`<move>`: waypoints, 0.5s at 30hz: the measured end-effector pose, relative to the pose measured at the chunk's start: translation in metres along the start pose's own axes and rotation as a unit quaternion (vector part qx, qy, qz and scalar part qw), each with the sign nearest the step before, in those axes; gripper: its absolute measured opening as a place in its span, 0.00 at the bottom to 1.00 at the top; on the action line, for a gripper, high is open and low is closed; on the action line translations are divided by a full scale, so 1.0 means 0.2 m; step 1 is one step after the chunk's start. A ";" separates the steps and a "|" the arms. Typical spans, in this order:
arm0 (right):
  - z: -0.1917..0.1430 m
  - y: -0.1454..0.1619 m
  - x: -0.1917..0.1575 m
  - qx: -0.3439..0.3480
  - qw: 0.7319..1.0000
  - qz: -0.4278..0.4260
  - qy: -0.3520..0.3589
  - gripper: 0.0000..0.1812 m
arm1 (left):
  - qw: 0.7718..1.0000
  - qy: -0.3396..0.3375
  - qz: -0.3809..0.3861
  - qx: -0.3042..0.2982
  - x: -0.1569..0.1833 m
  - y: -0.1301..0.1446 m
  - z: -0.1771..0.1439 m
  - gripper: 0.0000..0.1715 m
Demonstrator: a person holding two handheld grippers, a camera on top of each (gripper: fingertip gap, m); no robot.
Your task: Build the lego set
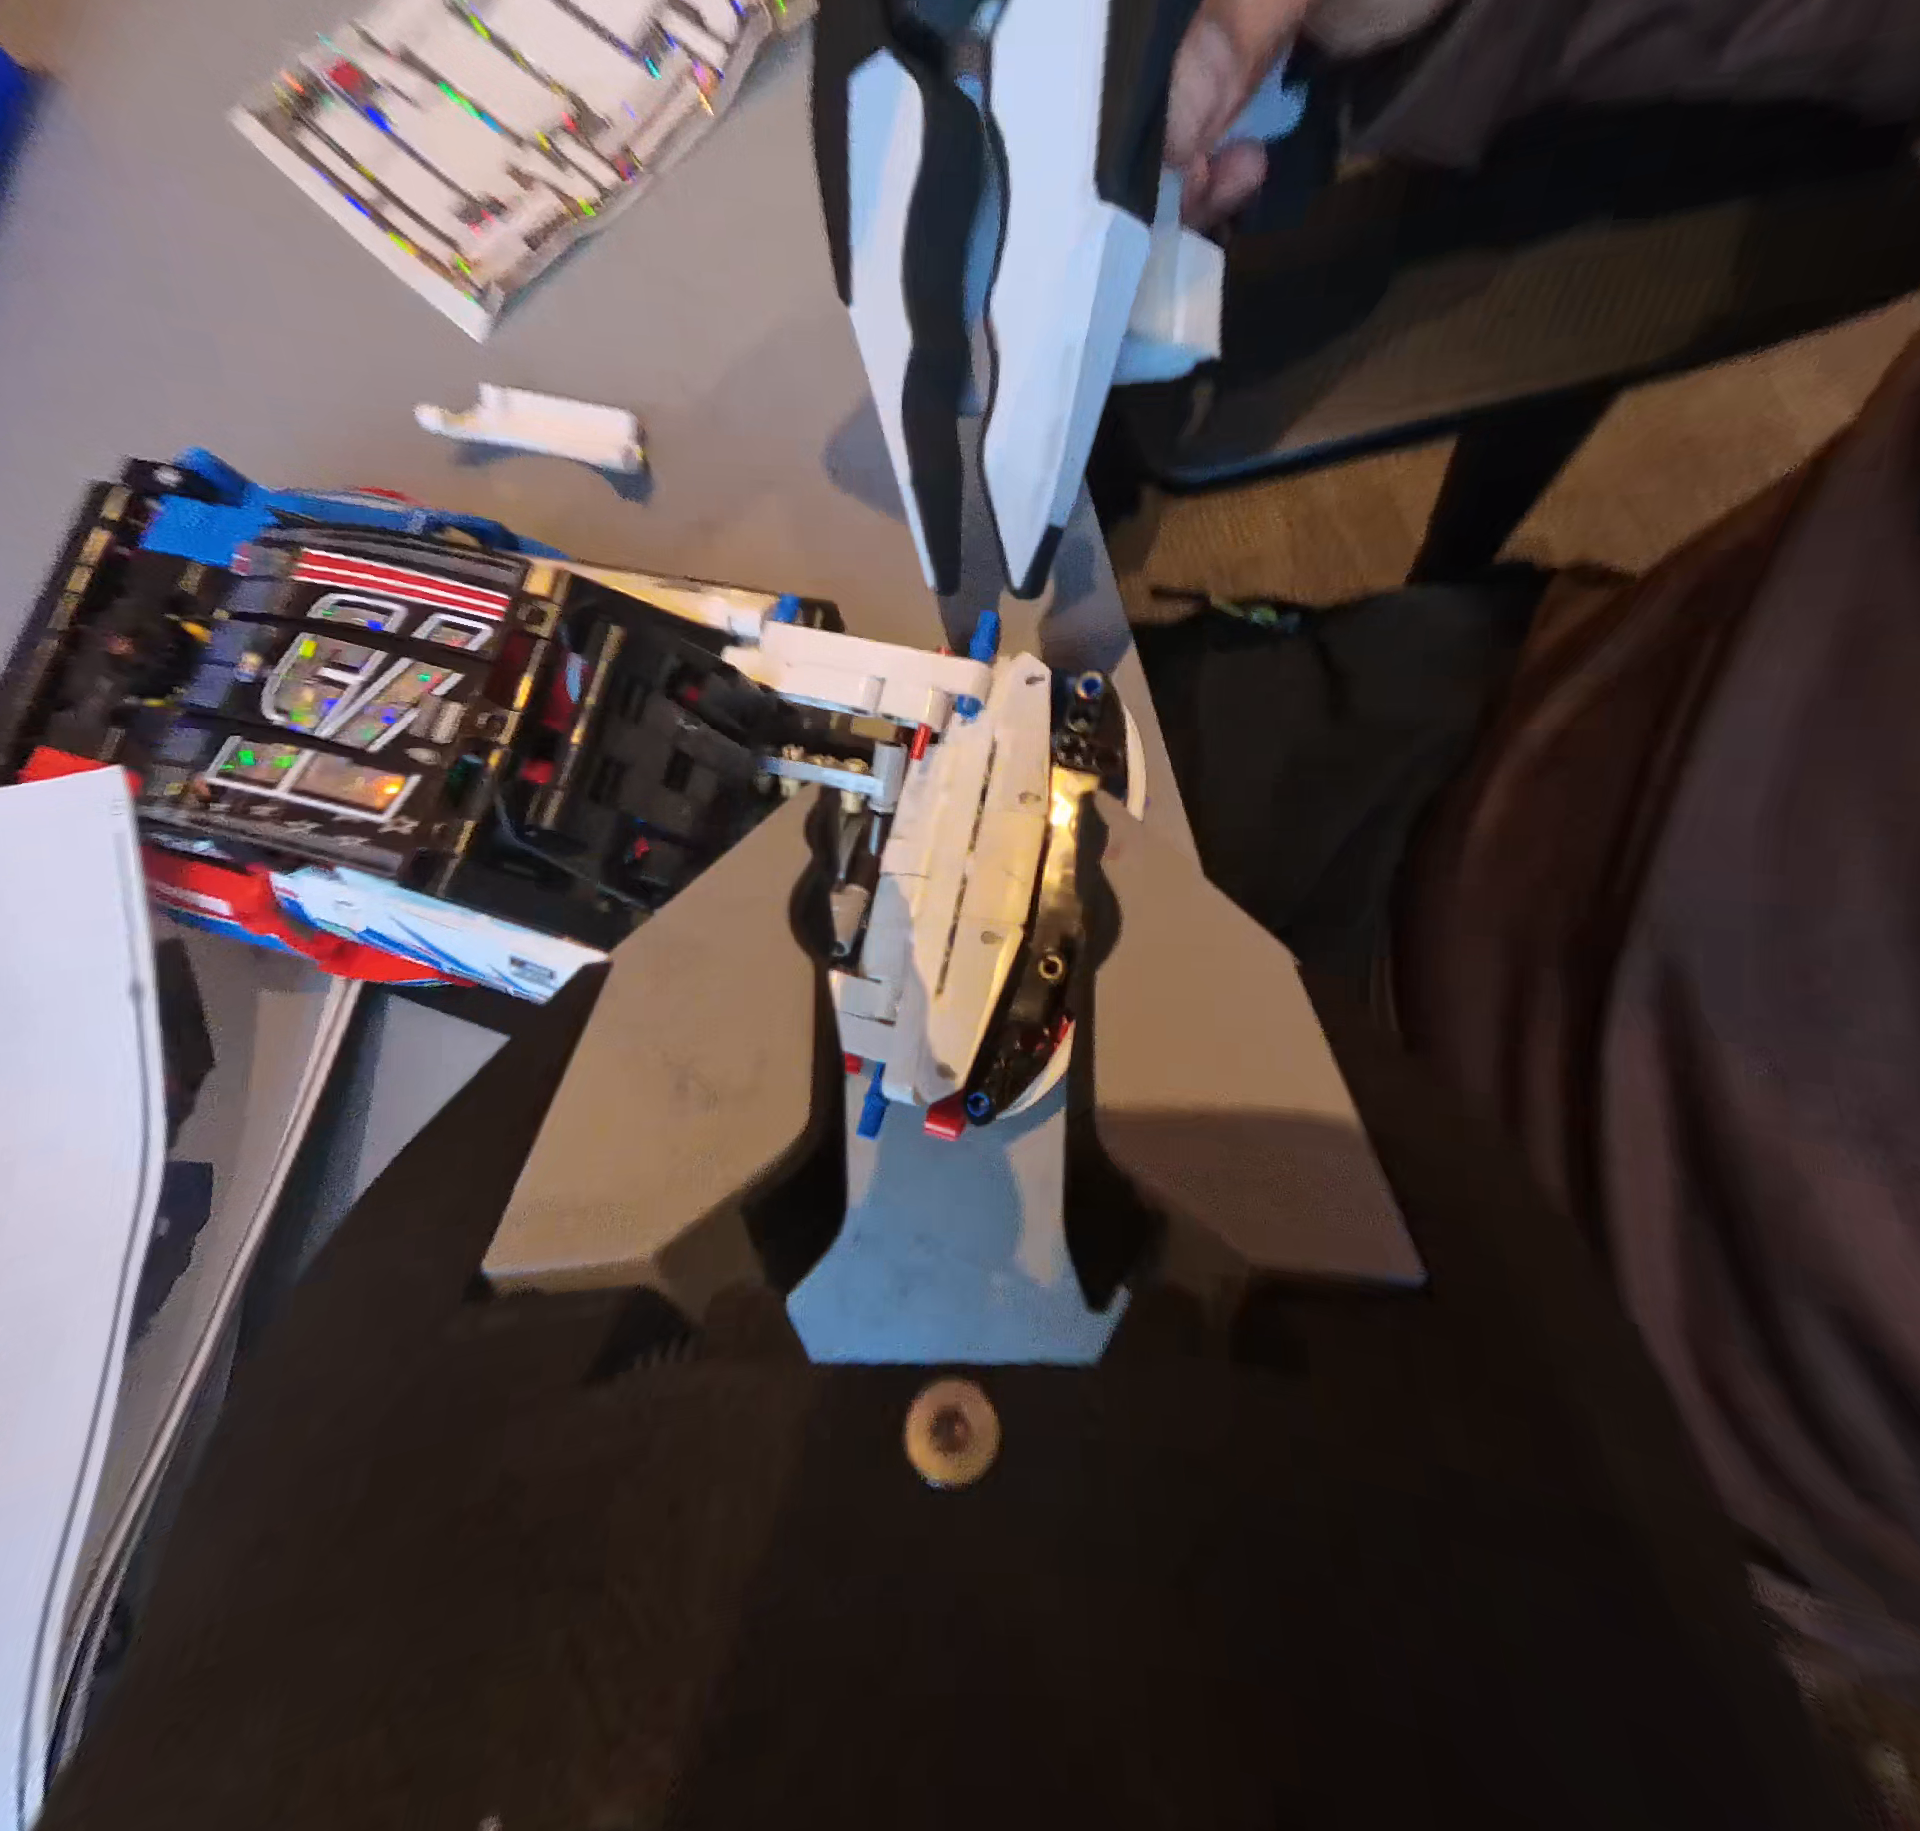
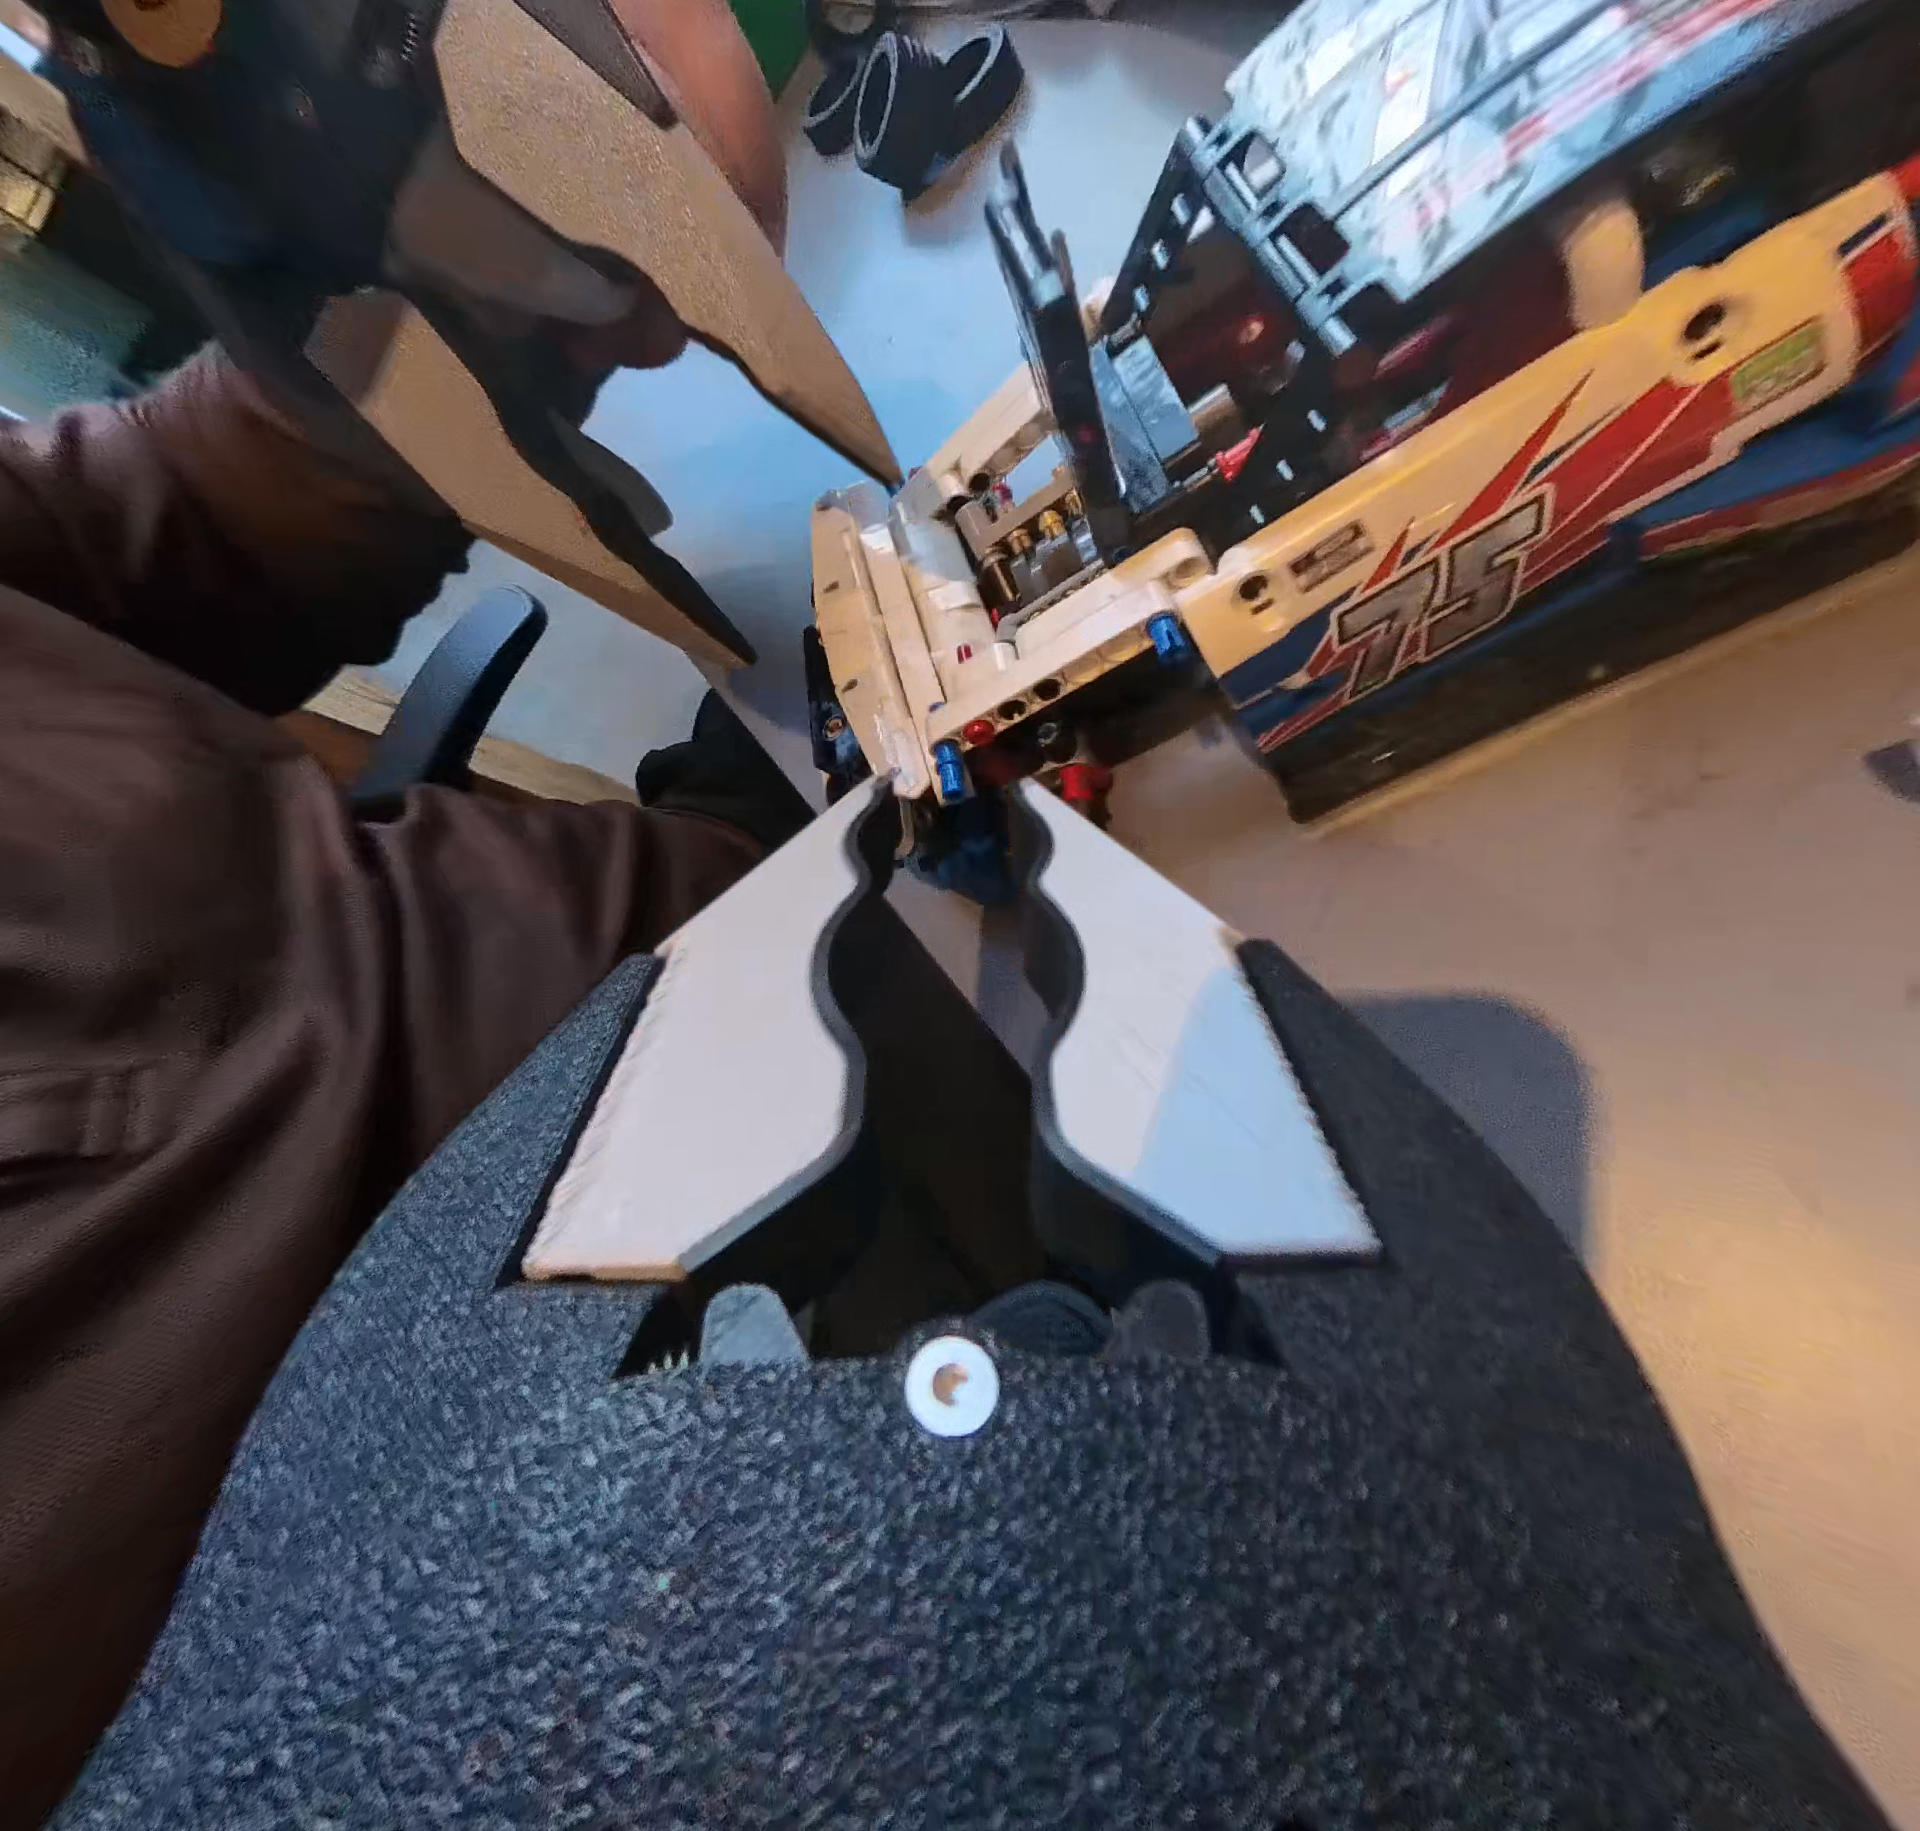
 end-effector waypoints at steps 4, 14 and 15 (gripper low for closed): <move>0.05 0.01 -0.01 -0.005 0.999 0.022 -0.026 0.11 | 0.998 0.024 -0.003 -0.054 -0.02 0.05 0.06 0.24; 0.06 0.00 -0.03 -0.001 0.995 0.064 -0.081 0.03 | 0.999 -0.023 0.047 0.001 0.04 0.09 0.06 0.05; 0.06 0.00 -0.02 0.000 0.994 0.072 -0.087 0.03 | 0.997 -0.042 0.066 -0.001 0.05 0.09 0.06 0.05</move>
Point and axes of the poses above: each gripper's, where its closed fingertips meet, z out along the fingers, y out of its underside, x = y × z across the jaws, the point moved 1 cm from there along -z, back along the fingers, and after that the axes turned 13 degrees about y, right-handed, at the moved point
